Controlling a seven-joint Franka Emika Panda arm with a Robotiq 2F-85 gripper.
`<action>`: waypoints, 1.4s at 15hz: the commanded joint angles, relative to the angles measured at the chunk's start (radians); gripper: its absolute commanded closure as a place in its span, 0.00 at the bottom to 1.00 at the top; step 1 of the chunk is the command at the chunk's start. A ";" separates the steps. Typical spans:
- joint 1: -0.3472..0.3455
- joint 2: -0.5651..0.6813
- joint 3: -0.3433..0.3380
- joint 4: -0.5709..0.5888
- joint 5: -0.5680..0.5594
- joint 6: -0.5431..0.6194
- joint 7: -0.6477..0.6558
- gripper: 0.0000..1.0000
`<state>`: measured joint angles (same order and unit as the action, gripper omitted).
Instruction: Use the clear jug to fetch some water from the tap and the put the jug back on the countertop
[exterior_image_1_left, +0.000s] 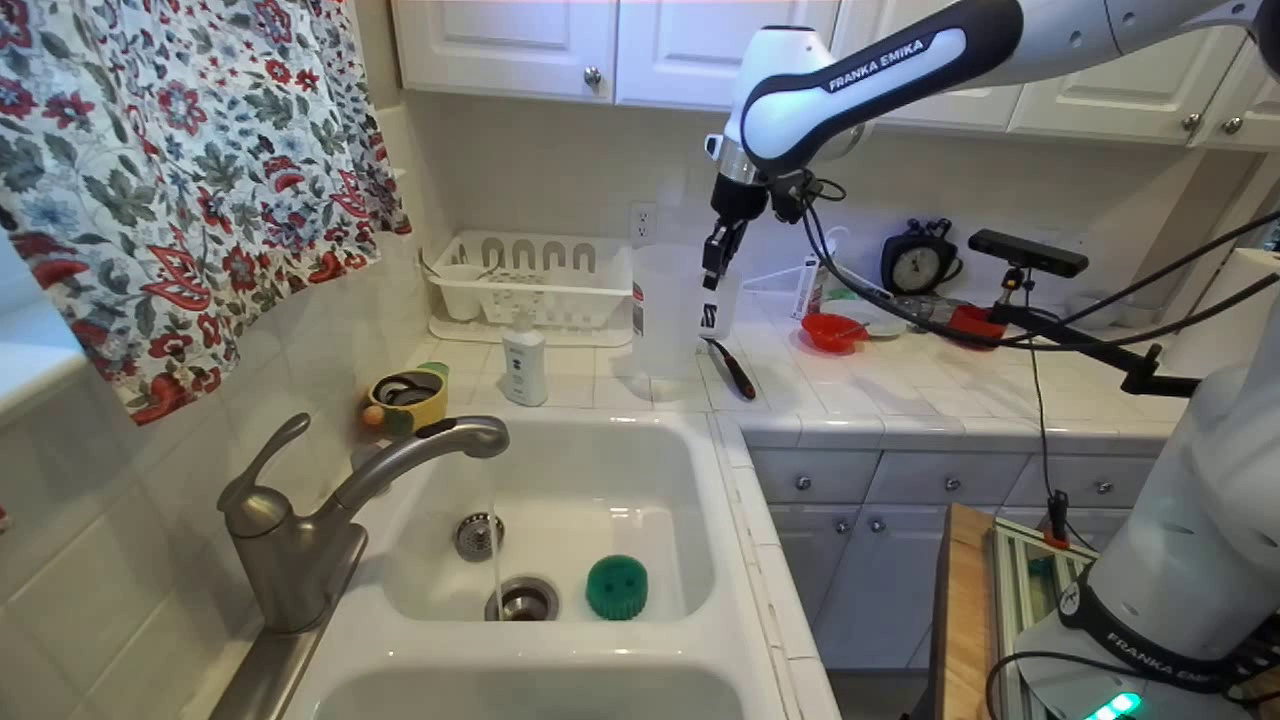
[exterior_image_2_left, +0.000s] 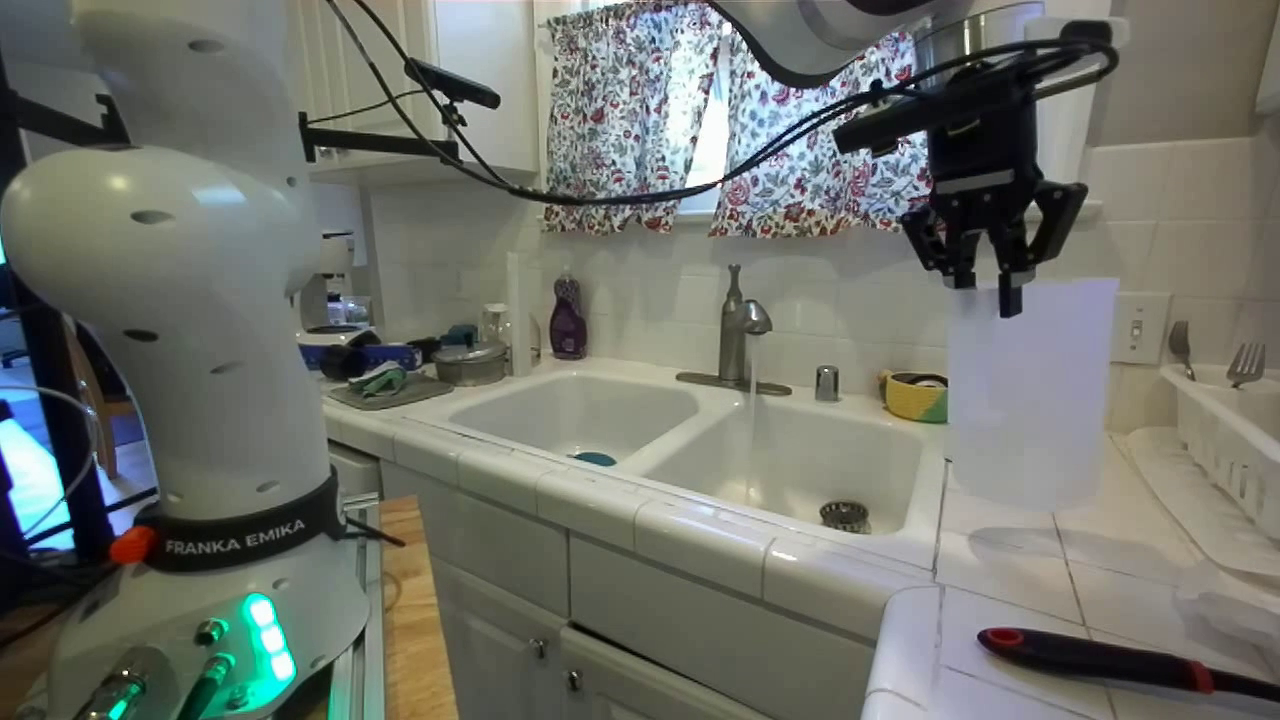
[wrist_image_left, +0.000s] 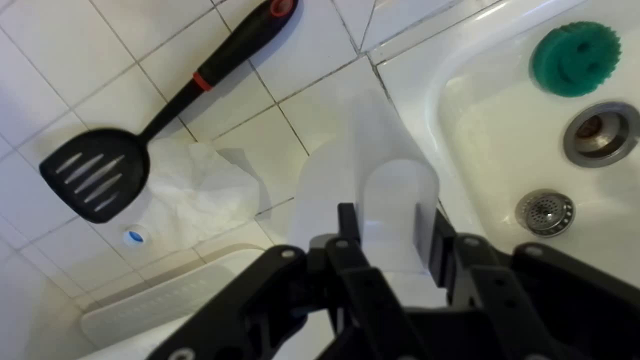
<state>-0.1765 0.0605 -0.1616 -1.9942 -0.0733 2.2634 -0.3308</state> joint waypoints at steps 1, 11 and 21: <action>-0.022 -0.005 -0.023 -0.045 0.035 0.074 0.091 0.91; -0.044 0.042 -0.025 -0.065 0.224 0.163 0.092 0.91; -0.042 0.101 -0.010 -0.072 0.218 0.200 0.095 0.91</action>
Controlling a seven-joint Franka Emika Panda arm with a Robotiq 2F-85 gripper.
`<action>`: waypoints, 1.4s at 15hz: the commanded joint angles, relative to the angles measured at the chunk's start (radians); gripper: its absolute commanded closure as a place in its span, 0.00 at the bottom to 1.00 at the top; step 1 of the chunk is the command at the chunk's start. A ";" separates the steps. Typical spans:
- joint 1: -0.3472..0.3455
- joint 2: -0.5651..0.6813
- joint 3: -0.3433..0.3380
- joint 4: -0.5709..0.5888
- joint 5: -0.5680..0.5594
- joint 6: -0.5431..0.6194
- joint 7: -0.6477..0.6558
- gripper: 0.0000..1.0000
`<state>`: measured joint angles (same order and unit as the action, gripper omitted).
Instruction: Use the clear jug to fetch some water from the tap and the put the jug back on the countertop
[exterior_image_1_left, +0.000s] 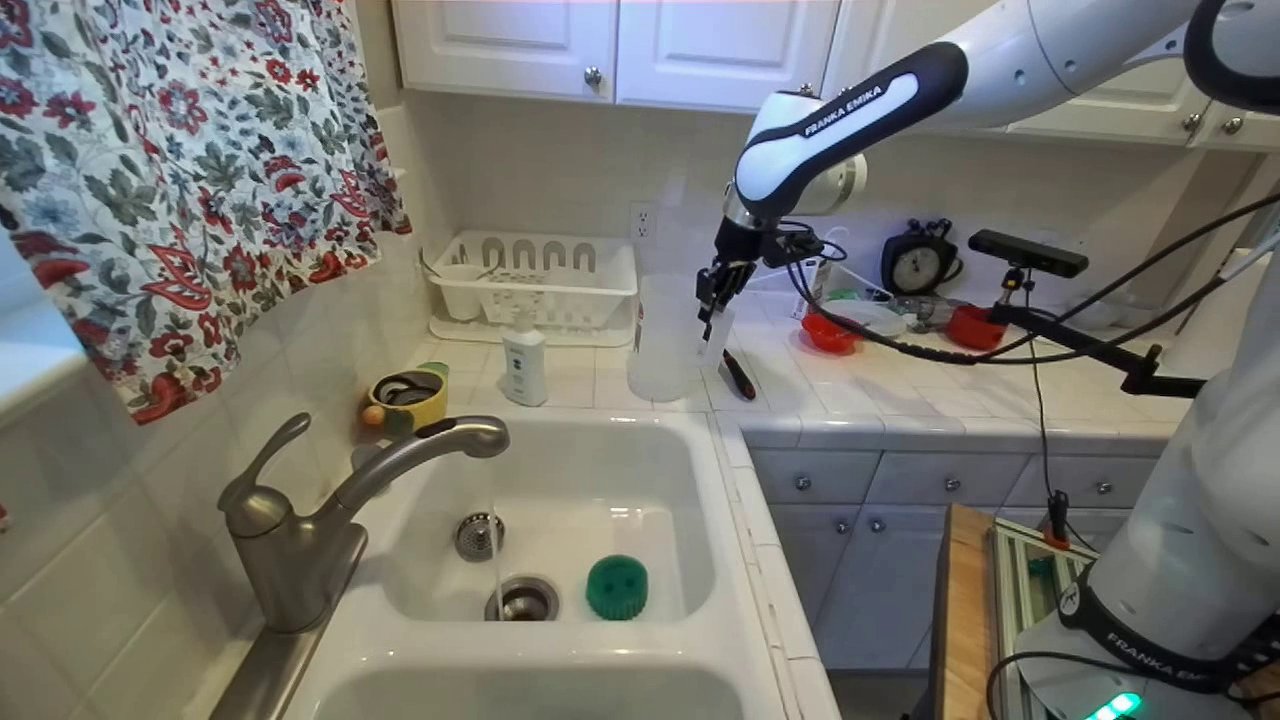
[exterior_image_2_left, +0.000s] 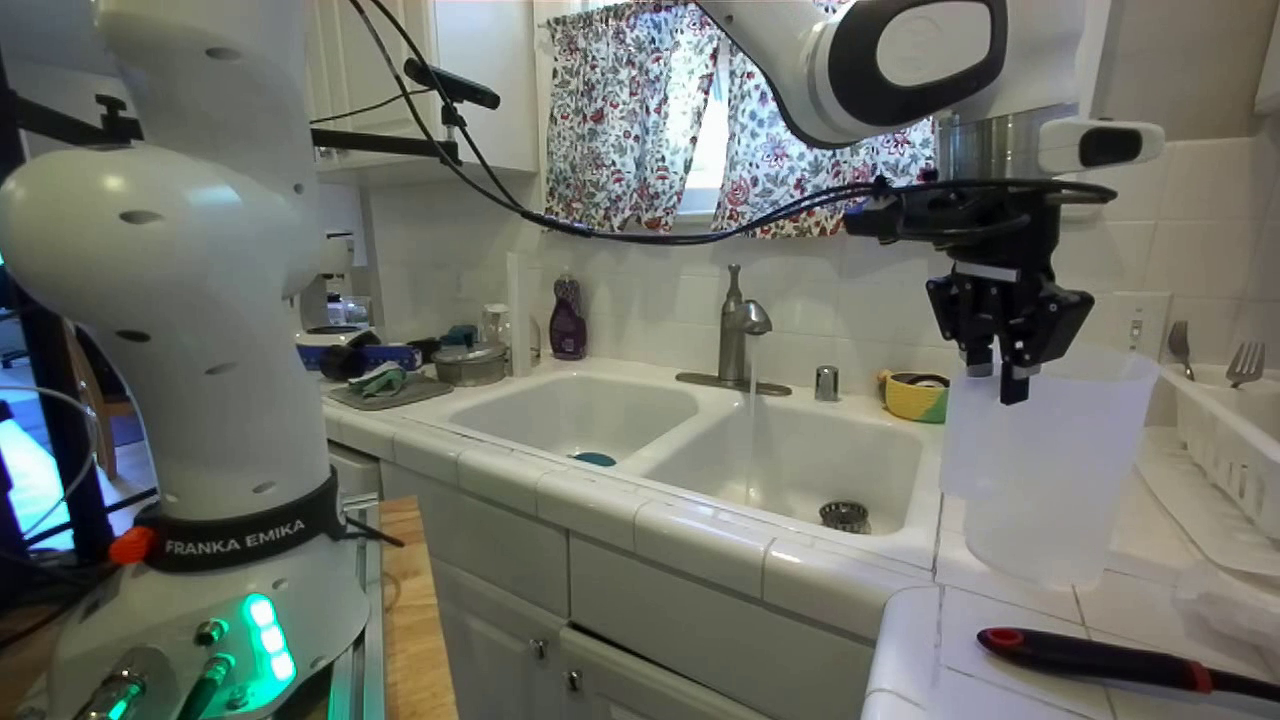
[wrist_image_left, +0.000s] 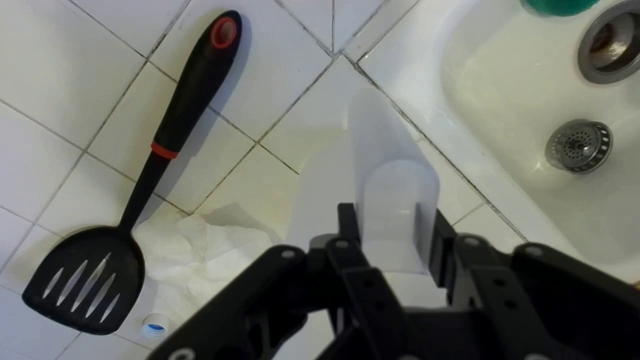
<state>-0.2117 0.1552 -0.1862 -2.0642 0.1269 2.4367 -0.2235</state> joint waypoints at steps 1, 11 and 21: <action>-0.007 0.009 0.016 -0.001 0.017 0.028 -0.013 0.91; 0.009 -0.006 0.014 0.002 -0.048 0.003 0.008 0.12; 0.065 -0.217 0.034 0.049 -0.281 -0.375 0.105 0.00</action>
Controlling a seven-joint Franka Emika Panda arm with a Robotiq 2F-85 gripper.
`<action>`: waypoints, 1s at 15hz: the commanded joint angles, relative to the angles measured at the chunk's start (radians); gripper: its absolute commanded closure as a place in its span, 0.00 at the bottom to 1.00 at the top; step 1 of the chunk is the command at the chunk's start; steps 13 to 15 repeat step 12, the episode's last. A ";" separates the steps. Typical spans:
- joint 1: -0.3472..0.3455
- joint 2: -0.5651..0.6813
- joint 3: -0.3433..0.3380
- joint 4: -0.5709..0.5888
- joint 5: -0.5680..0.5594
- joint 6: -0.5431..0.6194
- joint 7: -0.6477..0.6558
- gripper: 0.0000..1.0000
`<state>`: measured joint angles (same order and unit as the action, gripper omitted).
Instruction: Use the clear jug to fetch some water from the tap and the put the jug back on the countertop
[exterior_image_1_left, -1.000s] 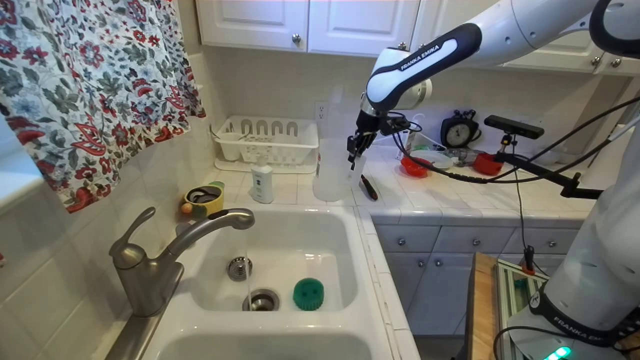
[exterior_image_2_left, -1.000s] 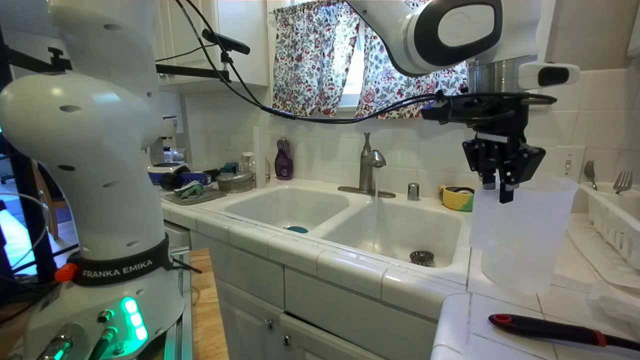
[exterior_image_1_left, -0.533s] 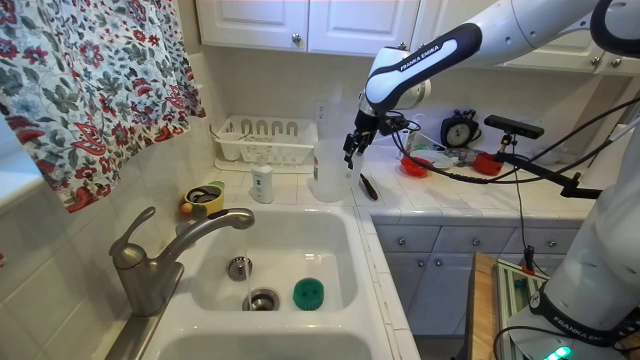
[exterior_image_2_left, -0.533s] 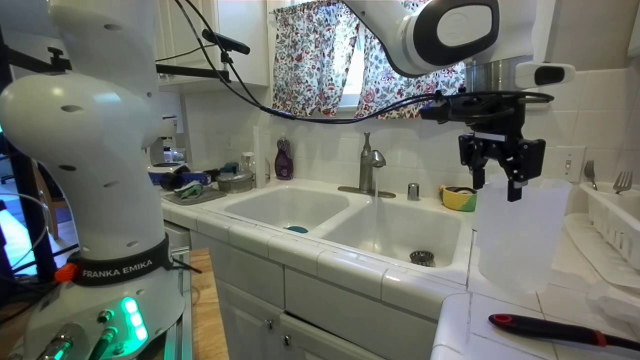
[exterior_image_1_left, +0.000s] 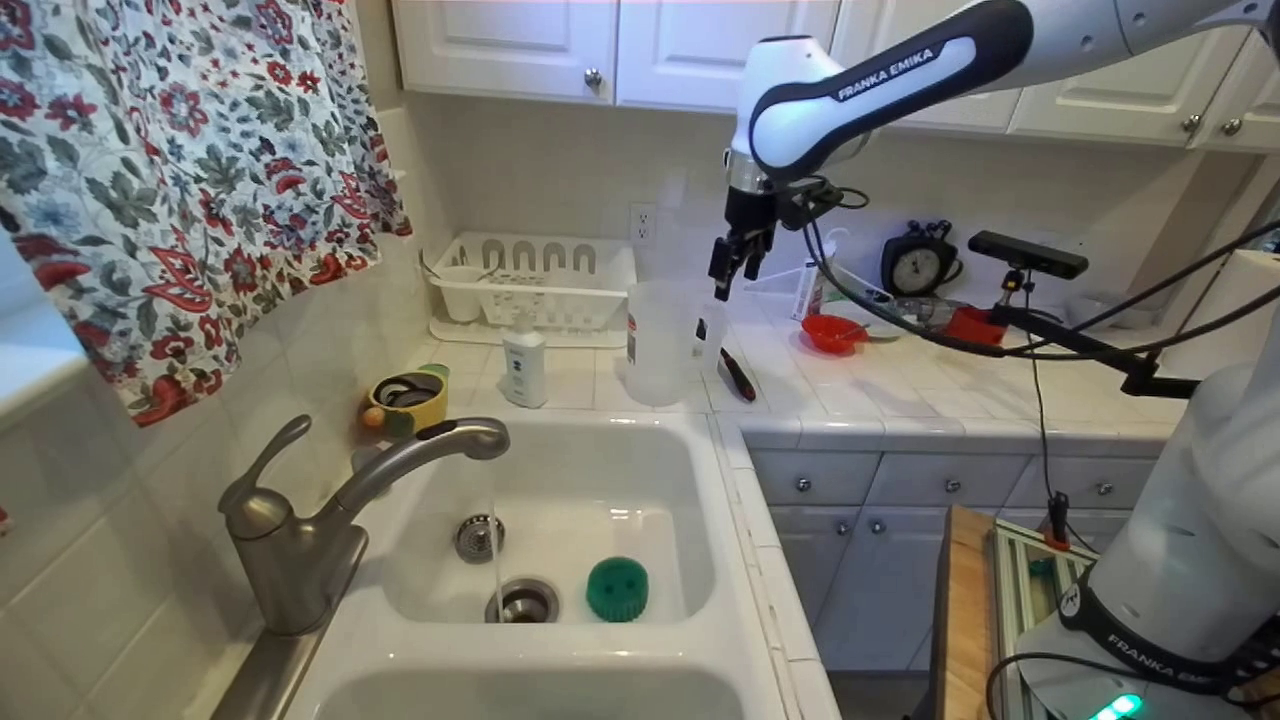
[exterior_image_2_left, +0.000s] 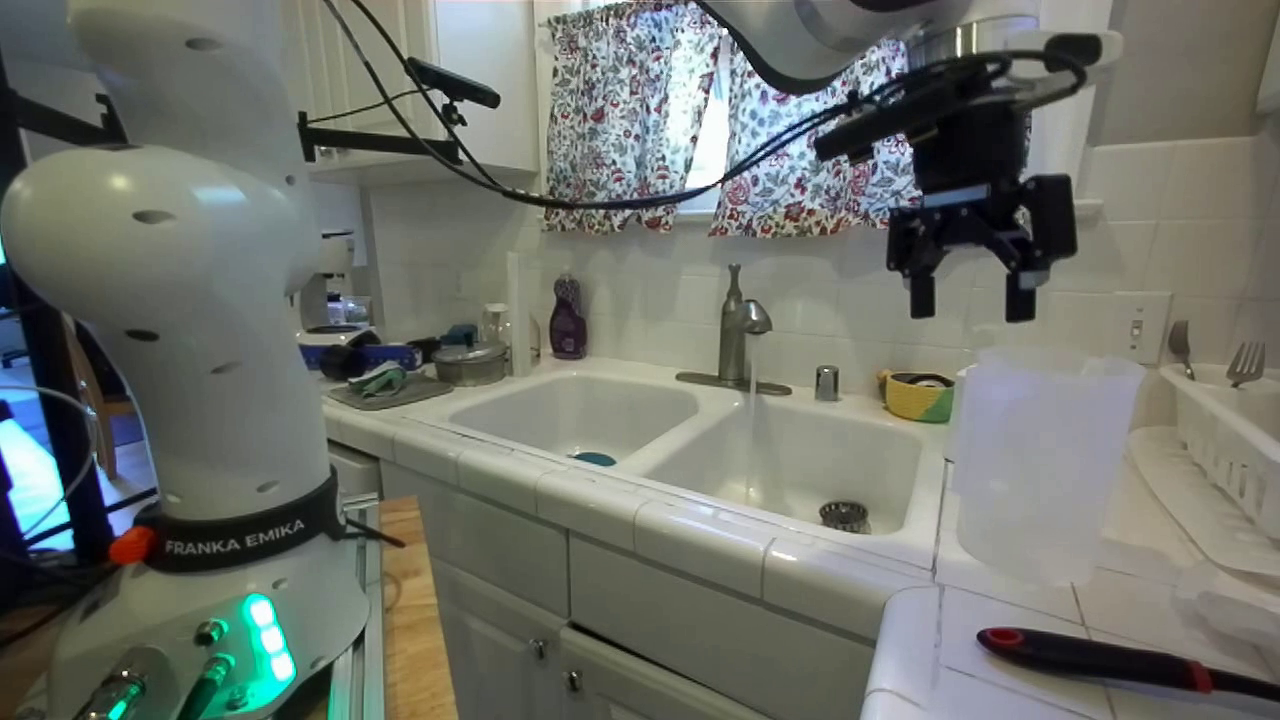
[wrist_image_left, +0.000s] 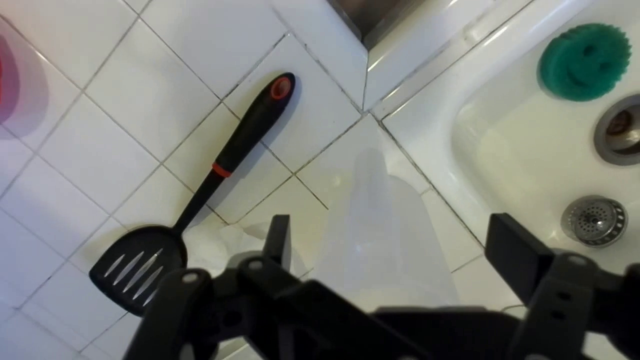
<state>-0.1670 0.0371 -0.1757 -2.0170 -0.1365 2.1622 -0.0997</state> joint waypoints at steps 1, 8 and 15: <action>0.028 -0.120 0.032 0.015 0.001 -0.125 -0.045 0.00; 0.072 -0.170 0.061 0.038 0.051 -0.138 -0.070 0.00; 0.075 -0.170 0.061 0.038 0.056 -0.139 -0.077 0.00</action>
